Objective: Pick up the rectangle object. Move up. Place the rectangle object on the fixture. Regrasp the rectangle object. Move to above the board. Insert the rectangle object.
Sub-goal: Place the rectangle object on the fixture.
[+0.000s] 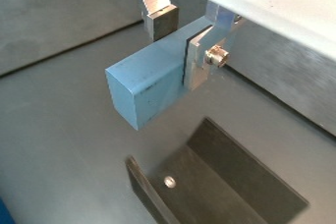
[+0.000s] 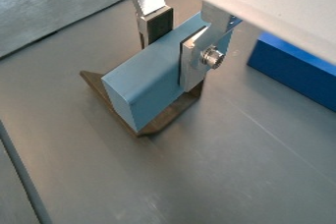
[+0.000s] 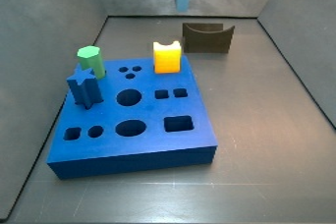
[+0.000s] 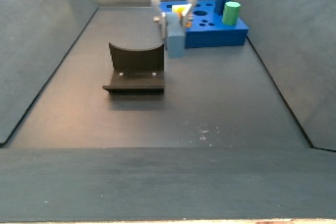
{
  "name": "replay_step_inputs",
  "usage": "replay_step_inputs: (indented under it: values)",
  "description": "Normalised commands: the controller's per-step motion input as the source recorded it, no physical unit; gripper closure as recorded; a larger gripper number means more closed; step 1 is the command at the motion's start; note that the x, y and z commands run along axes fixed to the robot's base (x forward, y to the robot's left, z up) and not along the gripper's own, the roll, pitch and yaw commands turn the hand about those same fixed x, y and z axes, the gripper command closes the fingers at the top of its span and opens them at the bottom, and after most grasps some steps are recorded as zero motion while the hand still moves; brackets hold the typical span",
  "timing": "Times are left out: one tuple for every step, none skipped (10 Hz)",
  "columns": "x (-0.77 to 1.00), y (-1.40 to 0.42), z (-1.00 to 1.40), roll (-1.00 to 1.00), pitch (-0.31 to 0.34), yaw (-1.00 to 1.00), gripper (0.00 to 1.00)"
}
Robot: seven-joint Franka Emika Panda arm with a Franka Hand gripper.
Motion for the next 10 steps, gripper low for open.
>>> replay_step_inputs:
  values:
    - [1.00, 0.00, -0.12, 0.00, 0.144, 0.01, 1.00]
    - [1.00, 0.00, -0.10, -0.01, 0.156, 0.01, 1.00]
    - [0.98, 0.00, -0.08, -0.02, 0.167, 0.02, 1.00]
    - [0.82, 0.00, -0.04, -0.04, 0.191, 0.02, 1.00]
    - [0.69, 0.14, 0.97, -1.00, -0.010, -0.05, 1.00]
    - [0.57, 0.14, 0.95, -1.00, 0.003, -0.05, 1.00]
    - [0.44, 0.12, 0.79, -1.00, 0.016, -0.06, 1.00]
    - [0.25, 0.07, 0.52, -1.00, 0.032, -0.06, 1.00]
    - [0.16, 0.05, 0.38, -1.00, 0.041, -0.06, 1.00]
    - [0.01, 0.04, 0.07, -1.00, 0.036, -0.07, 1.00]
